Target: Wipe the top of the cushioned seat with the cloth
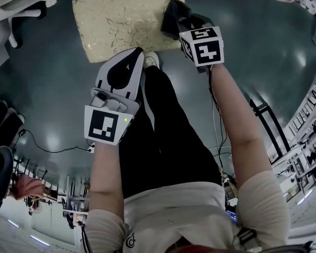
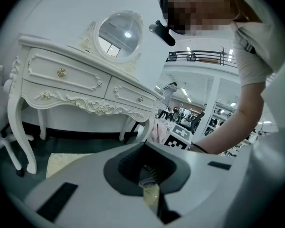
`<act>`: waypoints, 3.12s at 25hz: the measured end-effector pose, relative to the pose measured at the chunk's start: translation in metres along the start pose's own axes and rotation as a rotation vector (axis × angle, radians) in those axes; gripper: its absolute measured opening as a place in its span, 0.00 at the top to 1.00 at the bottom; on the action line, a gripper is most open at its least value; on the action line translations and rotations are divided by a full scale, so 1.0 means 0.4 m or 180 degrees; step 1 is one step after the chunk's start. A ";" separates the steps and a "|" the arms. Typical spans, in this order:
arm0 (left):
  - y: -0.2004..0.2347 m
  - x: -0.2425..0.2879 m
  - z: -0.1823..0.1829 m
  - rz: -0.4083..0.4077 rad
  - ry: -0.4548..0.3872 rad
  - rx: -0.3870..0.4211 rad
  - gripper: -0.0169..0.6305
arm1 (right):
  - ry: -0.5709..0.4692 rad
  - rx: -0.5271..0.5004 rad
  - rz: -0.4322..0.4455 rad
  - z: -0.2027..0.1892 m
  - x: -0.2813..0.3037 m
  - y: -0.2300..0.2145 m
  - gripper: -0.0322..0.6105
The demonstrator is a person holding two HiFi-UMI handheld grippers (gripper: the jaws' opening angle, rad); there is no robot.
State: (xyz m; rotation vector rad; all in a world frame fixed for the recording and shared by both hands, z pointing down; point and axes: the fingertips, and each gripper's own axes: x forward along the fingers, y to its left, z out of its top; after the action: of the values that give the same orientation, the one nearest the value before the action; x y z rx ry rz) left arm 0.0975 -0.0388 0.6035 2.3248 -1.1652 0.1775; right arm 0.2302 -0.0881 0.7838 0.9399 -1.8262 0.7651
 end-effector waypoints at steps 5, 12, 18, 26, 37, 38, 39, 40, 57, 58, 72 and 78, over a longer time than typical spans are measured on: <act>-0.033 -0.005 -0.001 -0.0079 0.0045 0.0101 0.95 | 0.0088 0.0015 -0.0226 -0.028 -0.026 -0.043 0.82; -0.039 -0.074 0.027 -0.0076 0.0022 0.0165 0.95 | -0.0026 -0.0117 -0.0045 0.035 -0.095 0.056 0.83; 0.010 -0.188 0.045 -0.0003 0.0112 0.0318 0.95 | -0.0043 -0.0201 0.0242 0.055 -0.107 0.255 0.83; 0.156 -0.350 -0.013 0.0320 0.0205 0.0302 0.95 | 0.0014 -0.0198 0.0708 0.059 -0.031 0.548 0.83; 0.308 -0.489 -0.066 0.0519 0.0193 0.0204 0.95 | 0.0175 -0.0279 0.0922 0.066 0.105 0.771 0.83; 0.311 -0.495 -0.072 0.0508 0.0196 0.0197 0.95 | 0.0185 -0.0275 0.0900 0.067 0.115 0.773 0.83; 0.312 -0.499 -0.079 0.0491 0.0201 0.0193 0.95 | 0.0191 -0.0266 0.0884 0.066 0.123 0.772 0.83; 0.312 -0.501 -0.087 0.0474 0.0206 0.0187 0.95 | 0.0192 -0.0255 0.0884 0.065 0.129 0.770 0.83; 0.150 -0.355 -0.105 0.0151 0.0362 0.0314 0.95 | 0.0228 0.0015 0.0697 -0.018 0.054 0.513 0.83; 0.147 -0.344 -0.103 0.0141 0.0363 0.0313 0.95 | 0.0227 0.0033 0.0676 -0.017 0.053 0.498 0.83; 0.048 -0.184 -0.116 -0.0042 0.0445 0.0279 0.95 | 0.0245 0.0254 0.0425 -0.063 0.009 0.258 0.82; -0.014 -0.122 -0.127 -0.0182 0.0483 0.0327 0.95 | 0.0284 0.0338 0.0263 -0.117 -0.028 0.133 0.82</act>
State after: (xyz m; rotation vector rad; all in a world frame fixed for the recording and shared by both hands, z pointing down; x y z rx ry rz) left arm 0.0775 0.0245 0.6281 2.3840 -1.0360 0.3943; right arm 0.2088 -0.0197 0.7857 0.8878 -1.7695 0.9485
